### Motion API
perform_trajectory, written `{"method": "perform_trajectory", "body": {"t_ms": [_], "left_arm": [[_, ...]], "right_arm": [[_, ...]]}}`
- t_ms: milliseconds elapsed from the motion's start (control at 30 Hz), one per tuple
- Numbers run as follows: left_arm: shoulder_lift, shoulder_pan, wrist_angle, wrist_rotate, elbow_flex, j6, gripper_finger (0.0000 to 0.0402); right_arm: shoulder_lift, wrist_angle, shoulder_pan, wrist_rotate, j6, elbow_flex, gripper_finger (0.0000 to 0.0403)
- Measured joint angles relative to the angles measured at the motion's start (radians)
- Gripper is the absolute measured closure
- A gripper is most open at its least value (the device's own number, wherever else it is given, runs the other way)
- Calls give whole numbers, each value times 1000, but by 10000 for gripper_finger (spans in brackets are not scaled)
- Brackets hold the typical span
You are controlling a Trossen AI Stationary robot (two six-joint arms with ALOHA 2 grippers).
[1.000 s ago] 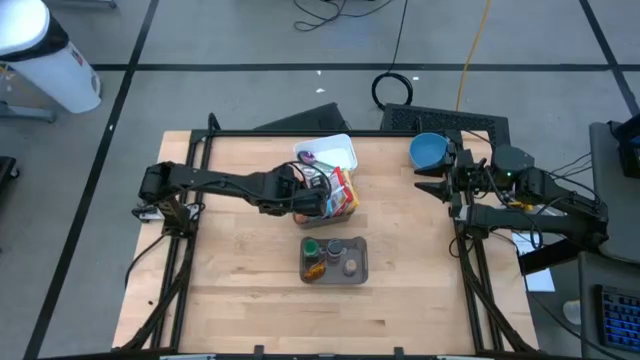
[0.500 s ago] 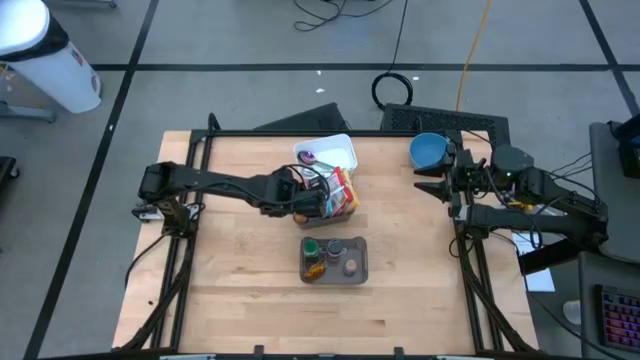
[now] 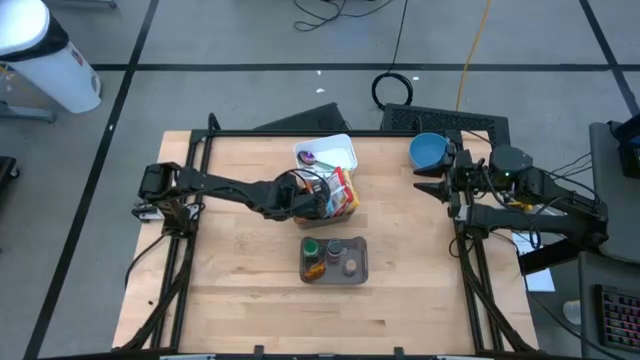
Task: Pick & Place Food Item
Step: Put the orange noodle pack into the top black bin, then return to Home Position
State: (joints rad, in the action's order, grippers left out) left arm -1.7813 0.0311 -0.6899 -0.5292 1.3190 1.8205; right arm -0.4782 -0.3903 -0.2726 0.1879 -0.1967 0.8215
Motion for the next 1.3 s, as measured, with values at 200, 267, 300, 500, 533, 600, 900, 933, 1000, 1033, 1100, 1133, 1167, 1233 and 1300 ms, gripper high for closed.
{"method": "perform_trajectory", "body": {"t_ms": [200,267,300,500,533,600,900,933,1000,1033,1100,1133,1167,1233,1300], "left_arm": [[0,-7,61,9,0,-164,378],[0,-14,74,27,0,-197,365],[0,-18,78,34,0,-208,356],[8,-41,126,40,-1,-286,282],[10,-46,138,41,-1,-296,267],[25,-63,141,65,-1,-320,238],[154,-110,188,121,1,-643,169],[173,-110,208,116,2,-698,168],[220,-106,224,120,2,-828,169],[238,-99,246,122,2,-885,171],[295,-89,264,140,2,-974,179],[317,-79,259,141,2,-1012,185],[343,-69,278,143,2,-1054,191],[396,-45,268,135,1,-1133,207],[438,-21,272,111,0,-1200,226]], "right_arm": [[0,-4,0,-1,0,0,232],[0,-4,0,-1,0,0,232],[0,-4,0,-2,0,0,232],[0,-4,0,-2,0,0,232],[0,-4,0,-3,0,0,232],[0,-4,0,-2,0,0,232],[0,-2,0,-5,0,0,232],[-1,-3,-2,-5,0,0,232],[-1,-2,-2,-7,0,-1,232],[-1,-2,-2,-7,0,-1,232],[-1,4,-2,-8,0,-1,232],[-1,13,-2,-7,0,-1,232],[-1,24,-2,-7,0,-1,232],[-1,51,-3,-13,2,-1,235],[-1,83,-4,-37,7,-1,244]]}}
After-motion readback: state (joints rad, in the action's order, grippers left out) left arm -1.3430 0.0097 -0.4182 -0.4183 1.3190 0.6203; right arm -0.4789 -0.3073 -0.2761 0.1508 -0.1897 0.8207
